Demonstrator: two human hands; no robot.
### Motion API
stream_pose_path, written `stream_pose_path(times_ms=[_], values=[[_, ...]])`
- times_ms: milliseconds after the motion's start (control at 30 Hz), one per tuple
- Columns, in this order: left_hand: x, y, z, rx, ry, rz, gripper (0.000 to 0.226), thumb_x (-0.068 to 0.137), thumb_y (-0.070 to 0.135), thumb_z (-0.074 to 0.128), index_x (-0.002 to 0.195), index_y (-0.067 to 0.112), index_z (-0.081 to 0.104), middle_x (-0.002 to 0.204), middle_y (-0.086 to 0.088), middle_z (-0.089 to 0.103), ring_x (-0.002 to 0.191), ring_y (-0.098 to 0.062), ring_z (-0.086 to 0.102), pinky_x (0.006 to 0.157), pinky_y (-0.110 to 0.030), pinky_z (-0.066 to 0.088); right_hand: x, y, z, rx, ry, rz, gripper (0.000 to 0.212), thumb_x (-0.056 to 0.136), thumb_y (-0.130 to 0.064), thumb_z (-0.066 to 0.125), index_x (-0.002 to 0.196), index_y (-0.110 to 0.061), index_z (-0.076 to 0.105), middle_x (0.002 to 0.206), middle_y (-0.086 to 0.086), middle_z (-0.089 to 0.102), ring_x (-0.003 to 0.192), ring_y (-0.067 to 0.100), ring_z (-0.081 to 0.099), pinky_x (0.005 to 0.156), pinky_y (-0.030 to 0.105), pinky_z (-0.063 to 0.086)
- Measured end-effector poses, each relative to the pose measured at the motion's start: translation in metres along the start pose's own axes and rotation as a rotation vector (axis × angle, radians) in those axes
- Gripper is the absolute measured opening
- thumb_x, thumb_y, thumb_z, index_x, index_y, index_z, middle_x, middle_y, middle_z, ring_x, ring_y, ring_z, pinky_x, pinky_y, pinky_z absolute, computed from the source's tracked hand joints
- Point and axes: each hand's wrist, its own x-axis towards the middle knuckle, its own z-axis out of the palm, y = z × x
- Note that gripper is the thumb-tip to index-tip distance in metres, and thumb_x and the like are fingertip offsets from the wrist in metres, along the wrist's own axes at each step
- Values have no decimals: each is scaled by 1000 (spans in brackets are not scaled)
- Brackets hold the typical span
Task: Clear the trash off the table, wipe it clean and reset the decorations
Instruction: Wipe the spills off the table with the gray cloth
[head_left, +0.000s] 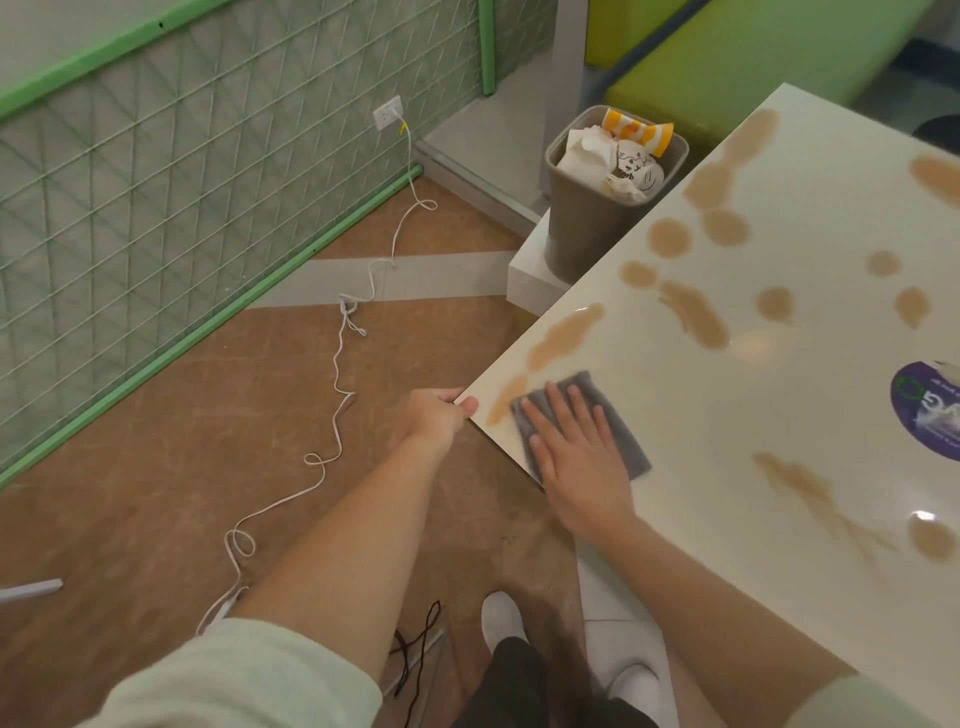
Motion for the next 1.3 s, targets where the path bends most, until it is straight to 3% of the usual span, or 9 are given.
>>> stream_pose_path(times_ms=[167, 433, 533, 667, 867, 1000, 1133, 1200, 1300], values=[[-1, 0, 2, -27, 0, -6, 24, 88, 37, 68, 111, 36, 71, 72, 20, 58, 73, -12, 57, 79, -26, 44, -15, 23, -6, -29, 101, 180, 53, 103, -40, 11, 154, -33, 22, 164, -3, 11, 151, 18, -1, 122, 39, 1], [2, -3, 3, -83, -20, 21, 25, 88, 31, 70, 113, 30, 72, 88, 9, 66, 77, -13, 59, 74, -23, 41, -9, -12, 7, 0, -2, -14, 49, 105, -41, 11, 154, -42, 14, 163, -12, 4, 149, 11, -13, 121, 37, -5], [3, -3, 3, -112, -29, -3, 25, 88, 31, 70, 112, 32, 72, 87, 11, 66, 73, -12, 57, 73, -23, 40, 8, 14, -4, 13, 57, 76, 51, 103, -41, 11, 153, -40, 21, 163, -11, 10, 150, 10, -7, 122, 35, -4], [0, -1, 3, -156, -1, 0, 24, 88, 27, 70, 112, 29, 72, 75, 13, 62, 62, -8, 53, 57, -19, 39, -20, 14, -2, 9, 100, 146, 50, 104, -37, 14, 153, -36, 24, 162, -8, 14, 151, 16, 2, 122, 39, 3], [-5, 1, 5, -198, -13, 28, 27, 90, 17, 68, 117, 17, 71, 107, -6, 72, 63, -9, 52, 52, -13, 39, -3, -26, 9, 39, 11, -6, 51, 103, -41, 9, 153, -40, 22, 162, -13, 8, 150, 13, -7, 122, 41, 0], [-2, -2, 5, -185, -8, -13, 27, 88, 26, 70, 115, 27, 71, 84, 3, 70, 57, -9, 50, 68, -22, 41, 32, 3, -3, 34, 63, 67, 54, 101, -41, 9, 151, -38, 29, 162, -9, 18, 151, 16, 4, 121, 37, -3], [-1, -5, 7, -194, -7, -24, 24, 88, 29, 70, 112, 31, 72, 66, 12, 60, 58, -11, 52, 71, -23, 41, 1, 12, -4, -1, 107, 137, 51, 103, -39, 13, 151, -36, 28, 162, -7, 17, 151, 18, 3, 121, 38, -3], [1, -5, 7, -212, -13, -38, 24, 86, 29, 72, 110, 30, 73, 72, 8, 65, 61, -13, 54, 74, -24, 43, -17, -5, 3, -17, 84, 80, 50, 104, -38, 15, 152, -37, 28, 163, -6, 15, 151, 19, 2, 121, 40, -2], [2, -3, 6, -247, -22, -66, 26, 85, 25, 74, 111, 26, 73, 102, -3, 73, 77, -20, 61, 86, -27, 47, -3, -17, 7, -18, 46, -10, 49, 104, -40, 13, 152, -39, 25, 163, -7, 12, 151, 18, -1, 122, 42, 0]])
